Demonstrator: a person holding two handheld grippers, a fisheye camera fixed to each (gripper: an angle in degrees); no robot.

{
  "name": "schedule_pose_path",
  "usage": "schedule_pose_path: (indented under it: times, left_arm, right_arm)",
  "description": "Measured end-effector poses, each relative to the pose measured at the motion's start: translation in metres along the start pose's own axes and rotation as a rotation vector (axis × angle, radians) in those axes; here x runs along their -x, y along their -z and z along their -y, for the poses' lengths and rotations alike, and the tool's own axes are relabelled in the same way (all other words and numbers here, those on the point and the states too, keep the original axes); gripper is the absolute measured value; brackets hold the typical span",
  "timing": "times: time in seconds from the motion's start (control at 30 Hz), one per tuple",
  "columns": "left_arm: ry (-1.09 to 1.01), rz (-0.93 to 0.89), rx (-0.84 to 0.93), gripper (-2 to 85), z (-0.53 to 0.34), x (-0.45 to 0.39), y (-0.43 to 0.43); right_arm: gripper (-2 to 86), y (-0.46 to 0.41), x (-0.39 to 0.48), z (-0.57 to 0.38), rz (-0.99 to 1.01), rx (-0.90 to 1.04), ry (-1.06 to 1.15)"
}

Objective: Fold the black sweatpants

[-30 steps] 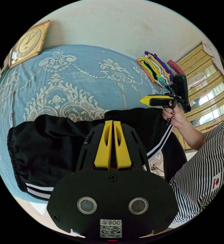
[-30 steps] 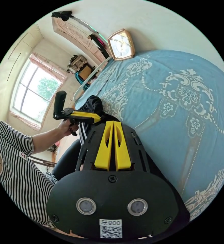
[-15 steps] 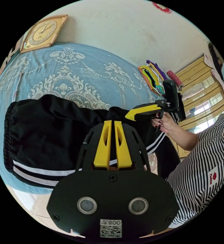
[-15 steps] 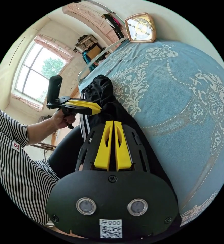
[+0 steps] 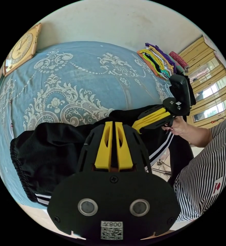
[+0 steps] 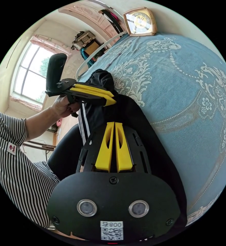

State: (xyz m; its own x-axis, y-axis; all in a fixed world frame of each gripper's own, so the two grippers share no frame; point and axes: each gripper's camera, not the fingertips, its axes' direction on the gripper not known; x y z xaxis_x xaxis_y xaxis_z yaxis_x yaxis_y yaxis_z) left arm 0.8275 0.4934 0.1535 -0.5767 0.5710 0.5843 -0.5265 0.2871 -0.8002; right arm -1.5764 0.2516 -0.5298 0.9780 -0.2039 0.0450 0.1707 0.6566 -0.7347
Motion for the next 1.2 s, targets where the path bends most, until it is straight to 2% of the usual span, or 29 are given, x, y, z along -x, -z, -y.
schedule_pose_path:
  times: [0.2, 0.37, 0.63, 0.77, 0.97, 1.07, 1.2]
  left_arm:
    - [-0.024, -0.002, -0.131, 1.3, 0.004, 0.005, 0.013]
    - [-0.034, 0.035, -0.116, 1.2, 0.022, 0.019, -0.007]
    - [0.086, 0.02, 0.022, 1.9, 0.017, 0.051, -0.065]
    - [0.164, 0.008, -0.123, 1.9, -0.017, 0.055, -0.042]
    - [0.285, 0.17, -0.284, 0.8, -0.117, 0.053, 0.026]
    - [0.416, 0.292, -0.293, 0.4, -0.172, 0.065, 0.046]
    - [0.526, 0.375, -0.216, 0.2, -0.221, 0.086, 0.047]
  right_arm:
    - [0.1, 0.036, -0.001, -0.007, -0.014, -0.139, -0.056]
    - [0.0, 0.077, 0.005, -0.017, -0.092, -0.279, -0.079]
    - [0.1, 0.033, -0.01, 0.021, -0.176, -0.187, -0.101]
    - [0.1, -0.014, -0.024, 0.04, -0.265, -0.006, -0.123]
    - [0.0, 0.005, -0.006, 0.036, -0.262, -0.09, -0.102]
    - [0.1, 0.019, 0.005, 0.054, -0.243, -0.148, -0.062]
    - [0.0, 0.011, -0.003, 0.089, -0.276, -0.141, -0.06]
